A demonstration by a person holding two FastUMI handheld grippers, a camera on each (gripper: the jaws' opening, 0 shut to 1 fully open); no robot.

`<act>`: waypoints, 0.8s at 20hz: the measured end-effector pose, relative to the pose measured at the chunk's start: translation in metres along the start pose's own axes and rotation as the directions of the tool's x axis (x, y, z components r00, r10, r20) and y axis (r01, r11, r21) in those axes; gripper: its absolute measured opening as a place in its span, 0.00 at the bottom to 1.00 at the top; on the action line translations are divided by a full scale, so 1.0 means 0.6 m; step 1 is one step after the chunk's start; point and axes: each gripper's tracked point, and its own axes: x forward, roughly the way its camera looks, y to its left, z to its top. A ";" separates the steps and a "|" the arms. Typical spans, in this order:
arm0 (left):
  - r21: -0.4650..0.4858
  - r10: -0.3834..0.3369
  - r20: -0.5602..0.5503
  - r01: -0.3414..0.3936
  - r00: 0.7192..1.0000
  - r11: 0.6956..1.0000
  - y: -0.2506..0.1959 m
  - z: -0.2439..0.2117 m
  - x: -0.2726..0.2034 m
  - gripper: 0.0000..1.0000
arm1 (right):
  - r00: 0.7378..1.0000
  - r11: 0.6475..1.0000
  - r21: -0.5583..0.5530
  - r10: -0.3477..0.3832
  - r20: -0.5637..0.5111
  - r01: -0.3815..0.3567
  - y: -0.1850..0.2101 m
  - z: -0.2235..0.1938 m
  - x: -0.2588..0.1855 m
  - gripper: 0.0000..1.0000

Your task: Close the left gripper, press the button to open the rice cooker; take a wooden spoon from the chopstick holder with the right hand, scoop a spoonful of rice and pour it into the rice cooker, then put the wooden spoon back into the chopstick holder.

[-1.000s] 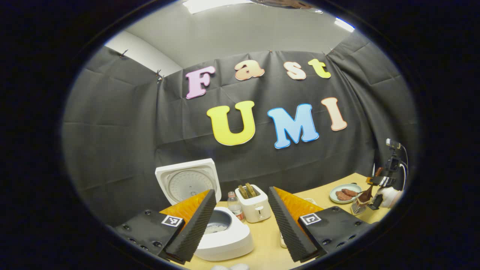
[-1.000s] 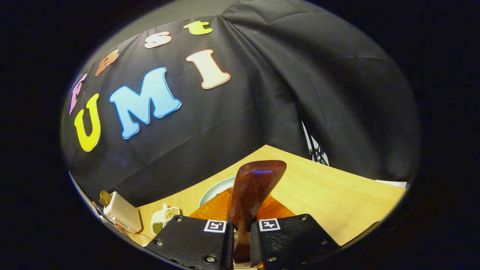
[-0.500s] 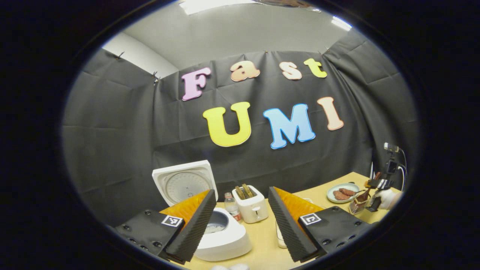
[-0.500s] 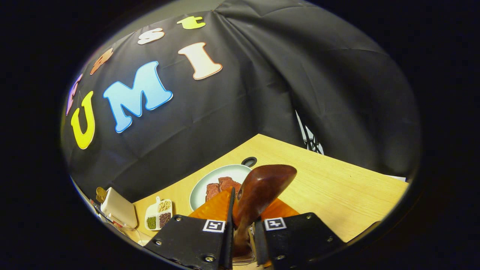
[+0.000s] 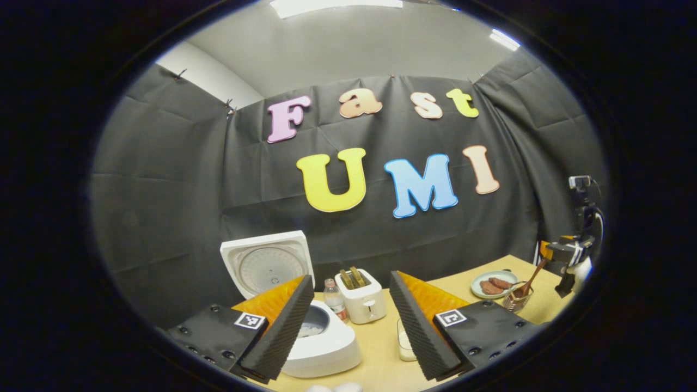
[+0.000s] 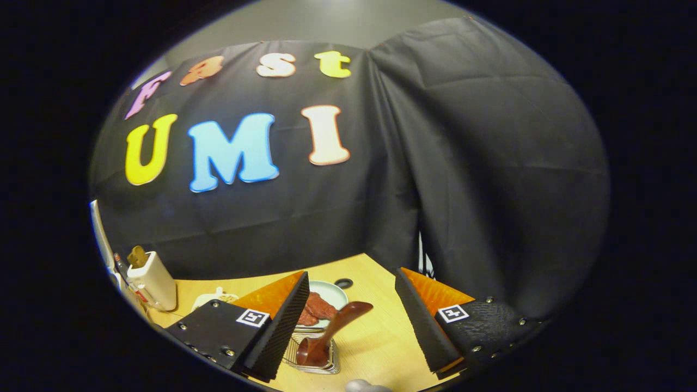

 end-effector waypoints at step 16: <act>-0.034 0.198 0.058 -0.197 0.978 0.980 0.201 0.107 0.159 0.95 | 0.883 0.878 -0.169 0.463 0.069 -0.447 0.290 0.169 -0.366 0.93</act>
